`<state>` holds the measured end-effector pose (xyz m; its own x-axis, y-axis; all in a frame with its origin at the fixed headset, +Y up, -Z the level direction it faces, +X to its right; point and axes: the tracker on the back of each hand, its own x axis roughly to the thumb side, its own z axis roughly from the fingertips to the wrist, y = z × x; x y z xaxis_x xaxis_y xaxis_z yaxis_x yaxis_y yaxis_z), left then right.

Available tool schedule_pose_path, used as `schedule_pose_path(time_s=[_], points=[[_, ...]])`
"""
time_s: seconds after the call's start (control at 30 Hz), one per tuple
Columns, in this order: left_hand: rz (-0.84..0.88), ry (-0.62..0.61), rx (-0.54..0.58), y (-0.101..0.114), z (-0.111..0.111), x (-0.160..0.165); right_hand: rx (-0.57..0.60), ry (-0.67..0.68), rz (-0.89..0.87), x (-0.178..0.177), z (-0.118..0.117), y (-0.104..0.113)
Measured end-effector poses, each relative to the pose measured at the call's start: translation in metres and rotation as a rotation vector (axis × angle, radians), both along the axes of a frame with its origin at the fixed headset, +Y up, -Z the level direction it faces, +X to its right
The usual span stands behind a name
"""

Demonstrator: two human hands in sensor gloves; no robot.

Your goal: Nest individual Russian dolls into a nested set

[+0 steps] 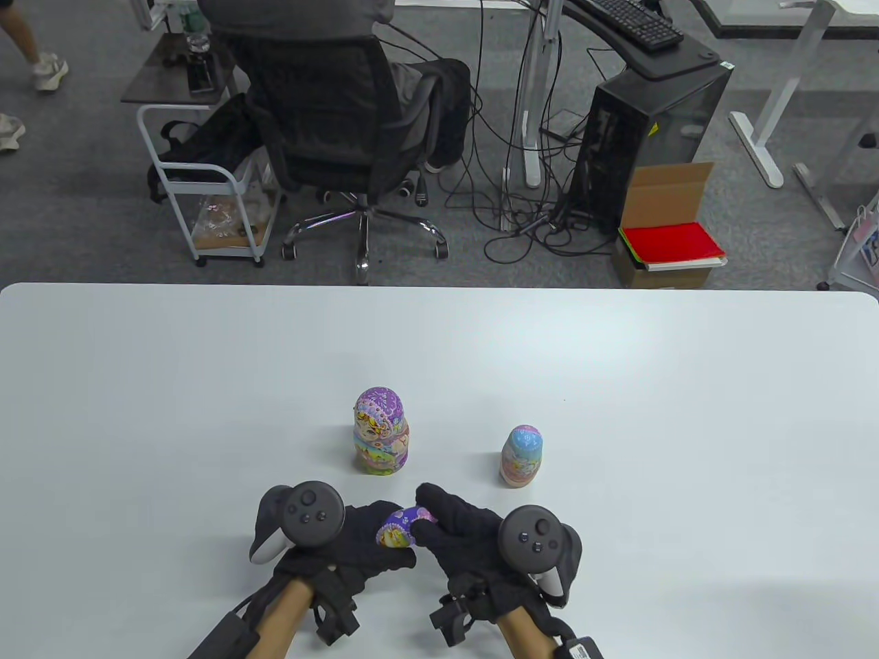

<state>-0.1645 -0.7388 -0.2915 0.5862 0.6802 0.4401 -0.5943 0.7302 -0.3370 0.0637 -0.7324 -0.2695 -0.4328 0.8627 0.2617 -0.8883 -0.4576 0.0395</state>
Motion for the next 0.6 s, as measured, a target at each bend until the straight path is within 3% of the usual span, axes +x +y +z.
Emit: schedule_pose_path(time_s=[0.23,0.33,0.4,0.5,0.6], points=[[-0.001,-0.018,-0.011,0.002,-0.003,-0.002,-0.041,0.041,-0.042,0.001,-0.006,-0.002],[-0.025,0.042,0.073,0.009,-0.002,-0.003,-0.074,0.101,-0.034,-0.001,-0.01,0.0],[-0.09,0.076,0.117,0.012,-0.001,-0.001,-0.057,0.067,-0.006,-0.003,-0.009,0.011],[-0.117,0.09,0.078,0.004,0.001,0.003,0.028,-0.076,0.269,-0.006,-0.008,0.025],[-0.257,0.063,0.07,-0.002,0.001,0.004,0.086,-0.181,0.646,-0.012,-0.012,0.029]])
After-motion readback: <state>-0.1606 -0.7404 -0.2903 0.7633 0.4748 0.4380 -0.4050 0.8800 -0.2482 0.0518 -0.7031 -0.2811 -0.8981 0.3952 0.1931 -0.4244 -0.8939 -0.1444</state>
